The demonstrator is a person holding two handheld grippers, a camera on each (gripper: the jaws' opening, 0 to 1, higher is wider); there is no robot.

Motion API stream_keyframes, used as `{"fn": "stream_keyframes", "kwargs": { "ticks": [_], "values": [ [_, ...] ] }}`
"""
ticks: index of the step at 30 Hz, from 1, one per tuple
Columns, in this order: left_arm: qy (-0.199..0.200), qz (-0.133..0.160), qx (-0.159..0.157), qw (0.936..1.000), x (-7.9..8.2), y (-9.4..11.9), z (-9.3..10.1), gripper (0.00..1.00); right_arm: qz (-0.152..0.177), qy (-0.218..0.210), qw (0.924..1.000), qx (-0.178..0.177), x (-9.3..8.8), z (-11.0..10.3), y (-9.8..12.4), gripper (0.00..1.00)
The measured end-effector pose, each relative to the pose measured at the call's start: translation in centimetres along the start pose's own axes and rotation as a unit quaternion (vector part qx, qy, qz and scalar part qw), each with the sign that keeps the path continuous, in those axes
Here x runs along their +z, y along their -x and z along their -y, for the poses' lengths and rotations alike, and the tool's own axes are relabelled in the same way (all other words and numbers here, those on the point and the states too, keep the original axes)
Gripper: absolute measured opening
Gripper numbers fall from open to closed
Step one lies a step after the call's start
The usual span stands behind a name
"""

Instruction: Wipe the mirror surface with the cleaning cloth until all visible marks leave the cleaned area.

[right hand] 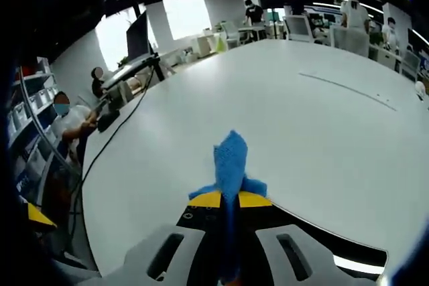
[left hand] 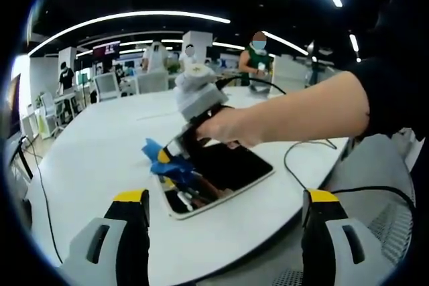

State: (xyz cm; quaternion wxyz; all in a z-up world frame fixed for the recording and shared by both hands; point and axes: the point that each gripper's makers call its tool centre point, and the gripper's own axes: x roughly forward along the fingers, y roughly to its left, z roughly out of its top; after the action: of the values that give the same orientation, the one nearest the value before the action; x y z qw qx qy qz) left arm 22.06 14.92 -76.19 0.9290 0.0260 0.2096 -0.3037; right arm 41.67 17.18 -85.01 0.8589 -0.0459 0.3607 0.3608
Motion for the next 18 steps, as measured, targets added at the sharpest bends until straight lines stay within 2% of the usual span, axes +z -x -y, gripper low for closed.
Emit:
{"fn": "stream_keyframes", "kwargs": {
  "ticks": [18],
  "values": [
    [-0.004,-0.007,-0.008,0.9999,-0.1,-0.1,0.2,0.95,-0.003,-0.004,1.0,-0.009,-0.5,1.5,1.0,0.01]
  ]
}}
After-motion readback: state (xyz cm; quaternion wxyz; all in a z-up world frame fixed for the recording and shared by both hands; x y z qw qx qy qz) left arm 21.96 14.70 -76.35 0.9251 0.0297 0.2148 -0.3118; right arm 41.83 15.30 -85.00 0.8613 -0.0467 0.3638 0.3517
